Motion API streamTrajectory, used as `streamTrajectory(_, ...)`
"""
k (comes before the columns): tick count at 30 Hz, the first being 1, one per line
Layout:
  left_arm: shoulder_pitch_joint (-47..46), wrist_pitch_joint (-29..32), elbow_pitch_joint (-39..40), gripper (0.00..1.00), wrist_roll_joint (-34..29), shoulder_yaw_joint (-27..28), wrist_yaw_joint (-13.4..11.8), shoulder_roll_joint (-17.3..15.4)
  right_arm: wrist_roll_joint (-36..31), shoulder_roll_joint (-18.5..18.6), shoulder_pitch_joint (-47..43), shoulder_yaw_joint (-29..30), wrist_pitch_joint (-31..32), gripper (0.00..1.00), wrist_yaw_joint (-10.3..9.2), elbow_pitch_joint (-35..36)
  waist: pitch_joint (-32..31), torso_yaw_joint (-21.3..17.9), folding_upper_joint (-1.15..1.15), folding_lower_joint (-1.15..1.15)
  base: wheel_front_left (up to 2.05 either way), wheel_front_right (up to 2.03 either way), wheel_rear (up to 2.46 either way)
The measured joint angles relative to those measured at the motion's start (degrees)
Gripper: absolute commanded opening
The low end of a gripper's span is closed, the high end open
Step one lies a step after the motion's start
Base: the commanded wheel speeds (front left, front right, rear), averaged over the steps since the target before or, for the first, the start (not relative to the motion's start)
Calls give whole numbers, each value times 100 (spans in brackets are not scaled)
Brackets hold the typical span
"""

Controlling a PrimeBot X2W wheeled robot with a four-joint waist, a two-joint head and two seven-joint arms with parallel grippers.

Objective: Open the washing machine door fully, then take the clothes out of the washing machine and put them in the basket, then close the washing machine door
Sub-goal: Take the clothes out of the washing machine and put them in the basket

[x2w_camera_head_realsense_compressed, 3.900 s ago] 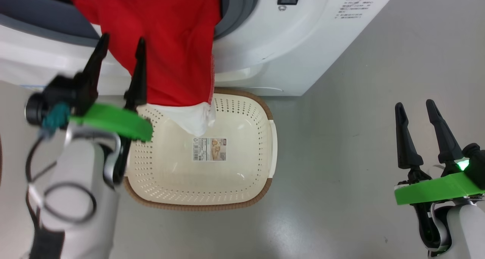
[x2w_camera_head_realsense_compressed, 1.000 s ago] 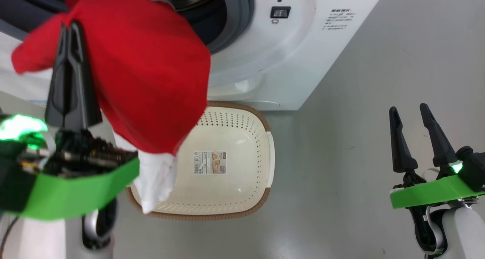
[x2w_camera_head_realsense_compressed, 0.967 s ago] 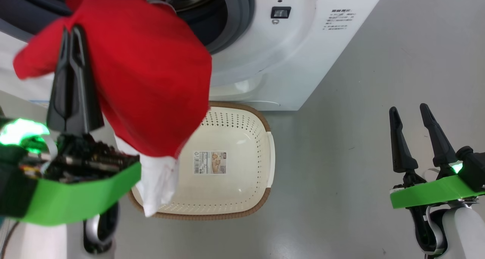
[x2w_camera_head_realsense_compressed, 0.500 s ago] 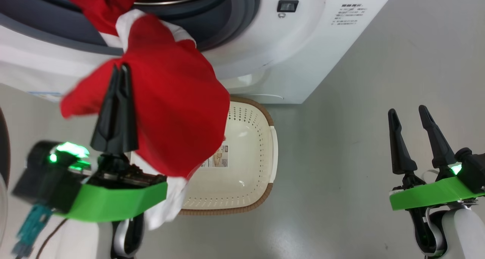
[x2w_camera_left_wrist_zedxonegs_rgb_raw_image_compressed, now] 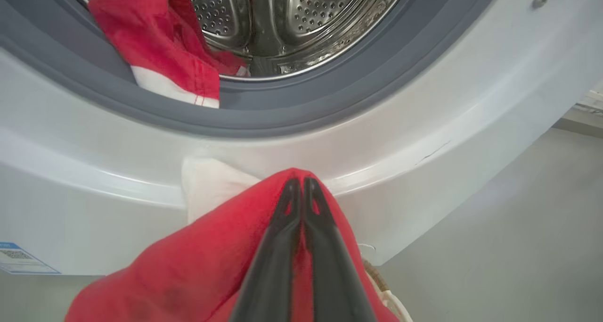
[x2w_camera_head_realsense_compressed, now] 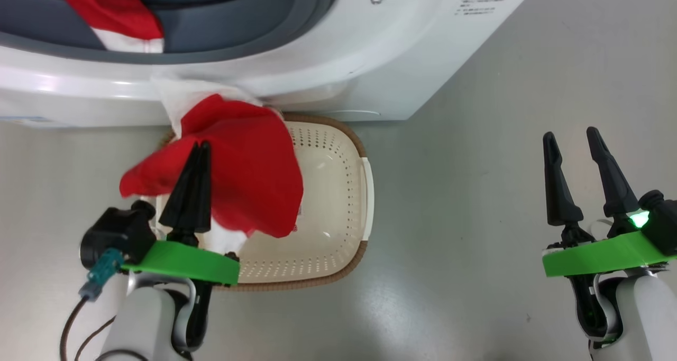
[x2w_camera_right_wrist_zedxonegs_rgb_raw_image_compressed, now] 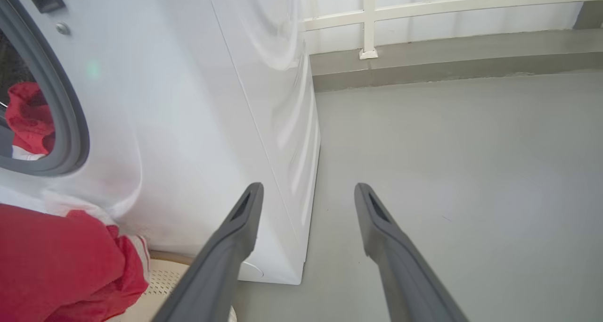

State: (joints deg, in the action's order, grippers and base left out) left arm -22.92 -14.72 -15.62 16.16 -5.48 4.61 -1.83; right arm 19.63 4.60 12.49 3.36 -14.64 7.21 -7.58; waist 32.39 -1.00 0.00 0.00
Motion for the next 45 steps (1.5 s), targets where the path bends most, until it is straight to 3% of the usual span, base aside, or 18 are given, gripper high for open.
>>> streamTrajectory(16, -1054, 0, -2243, 0, -219, -60, 247, 4, 3, -122, 331, 16, 0, 100, 0, 127, 645, -249, 0, 0, 0, 0, 0)
streamTrajectory(30, -1954, 0, -3689, 2, -614, -58, 249, 25, 3, -151, 531, -12, 0, 100, 0, 181, 1131, -390, 0, 0, 0, 0, 0)
streamTrajectory(33, -1996, 0, -3816, 44, -614, -23, 249, 26, 3, -154, 532, -18, 0, 100, 0, 181, 1149, -419, 0, 0, 0, 0, 0)
streamTrajectory(35, -1996, 0, -3869, 89, -620, -12, 249, 30, 3, -155, 532, -18, 0, 100, 0, 180, 1138, -427, 0, 0, 0, 0, 0)
streamTrajectory(36, -1998, 0, -3879, 100, -621, -4, 249, 30, 3, -156, 532, -16, 0, 100, 0, 180, 1130, -429, 0, 0, 0, 0, 0)
streamTrajectory(45, -1961, 0, -3832, 100, -565, 46, 256, 34, 2, -158, 530, -11, 0, 100, 0, 149, 918, -387, 0, 0, 0, 0, 0)
